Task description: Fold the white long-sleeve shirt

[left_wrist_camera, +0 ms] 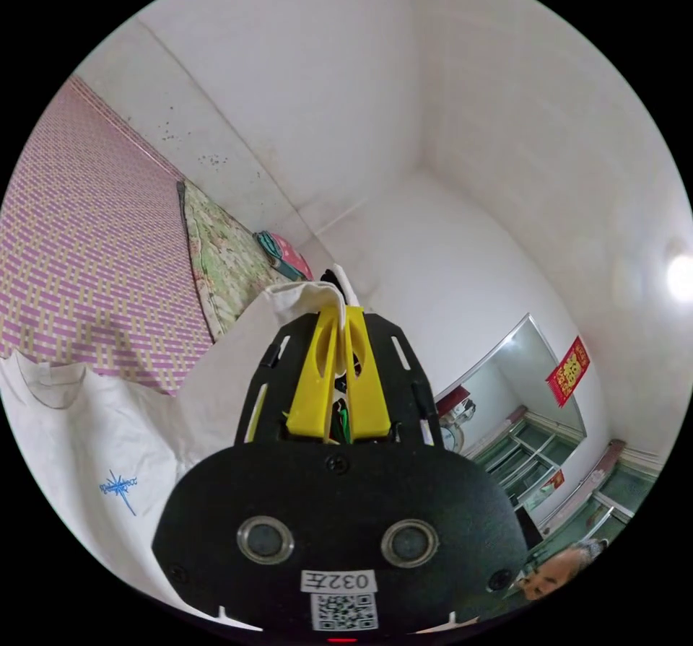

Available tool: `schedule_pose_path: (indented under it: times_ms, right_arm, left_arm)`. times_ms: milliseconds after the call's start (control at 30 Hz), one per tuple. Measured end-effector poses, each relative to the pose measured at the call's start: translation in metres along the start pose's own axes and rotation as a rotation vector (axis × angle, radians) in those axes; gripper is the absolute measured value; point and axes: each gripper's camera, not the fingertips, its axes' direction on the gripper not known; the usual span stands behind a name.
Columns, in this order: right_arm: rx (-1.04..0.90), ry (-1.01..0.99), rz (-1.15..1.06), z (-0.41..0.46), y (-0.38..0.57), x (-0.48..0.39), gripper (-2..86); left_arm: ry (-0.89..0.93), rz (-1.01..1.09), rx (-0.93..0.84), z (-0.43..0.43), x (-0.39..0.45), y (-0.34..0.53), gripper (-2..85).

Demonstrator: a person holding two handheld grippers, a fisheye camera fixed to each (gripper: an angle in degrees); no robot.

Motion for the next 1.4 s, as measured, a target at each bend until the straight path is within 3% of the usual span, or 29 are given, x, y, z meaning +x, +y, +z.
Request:
schedule_pose_path:
  times_ms: [233, 433, 567, 767, 933, 1167, 1400]
  right_arm:
    - [0.079, -0.151, 0.103, -0.004, 0.032, 0.014, 5.6]
    - [0.075, 0.048, 0.034, 0.003, 0.03, -0.032, 0.0]
    - [0.11, 0.207, -0.161, 0.004, 0.017, -0.104, -0.8]
    - [0.084, 0.253, -0.576, 0.038, 0.017, -0.228, -0.9]
    - [-0.091, 0.168, -0.647, 0.105, 0.016, -0.25, -0.9]
    - [-0.252, 0.104, -0.61, 0.159, 0.012, -0.251, -0.9]
    - [-0.187, 0.12, -0.602, 0.132, 0.005, -0.253, -0.9]
  left_arm:
    - [-0.037, -0.061, -0.001, -0.022, -0.038, -0.008, -0.9]
    - [-0.055, -0.086, 0.038, -0.072, -0.056, -0.026, -0.9]
    - [-0.101, -0.059, 0.039, -0.128, -0.058, -0.043, -0.9]
    - [-0.087, -0.041, 0.171, -0.273, -0.084, -0.04, -0.9]
    - [-0.325, -0.186, 0.22, -0.385, -0.151, -0.011, -1.0]
    - [-0.292, -0.383, 0.139, -0.424, -0.257, 0.032, -0.9]
    - [-0.11, -0.292, 0.192, -0.441, -0.237, 0.019, -0.9]
